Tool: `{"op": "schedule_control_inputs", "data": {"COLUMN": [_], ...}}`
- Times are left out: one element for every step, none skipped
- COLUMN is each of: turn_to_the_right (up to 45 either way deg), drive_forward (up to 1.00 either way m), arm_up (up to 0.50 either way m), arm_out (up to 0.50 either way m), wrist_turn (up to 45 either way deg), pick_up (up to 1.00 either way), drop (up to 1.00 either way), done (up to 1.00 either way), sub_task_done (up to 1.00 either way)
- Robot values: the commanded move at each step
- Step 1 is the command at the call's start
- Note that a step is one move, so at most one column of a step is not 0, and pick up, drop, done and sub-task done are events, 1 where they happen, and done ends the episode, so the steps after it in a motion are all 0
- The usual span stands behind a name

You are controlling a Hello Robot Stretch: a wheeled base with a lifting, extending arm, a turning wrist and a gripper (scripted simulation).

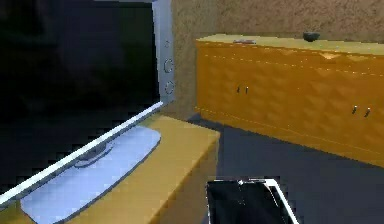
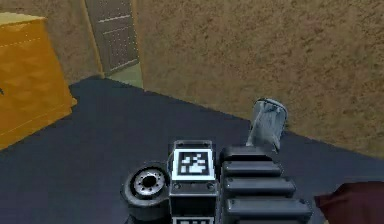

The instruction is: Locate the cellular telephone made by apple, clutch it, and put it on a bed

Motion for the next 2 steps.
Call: {"op": "schedule_control_inputs", "data": {"turn_to_the_right": [21.0,-45.0], "drive_forward": [0.0,0.0], "arm_up": [0.0,0.0], "arm_out": [0.0,0.0], "wrist_turn": [0.0,0.0], "pick_up": [0.0,0.0], "drop": [0.0,0.0], "done": [0.0,0.0], "sub_task_done": [0.0,0.0]}}
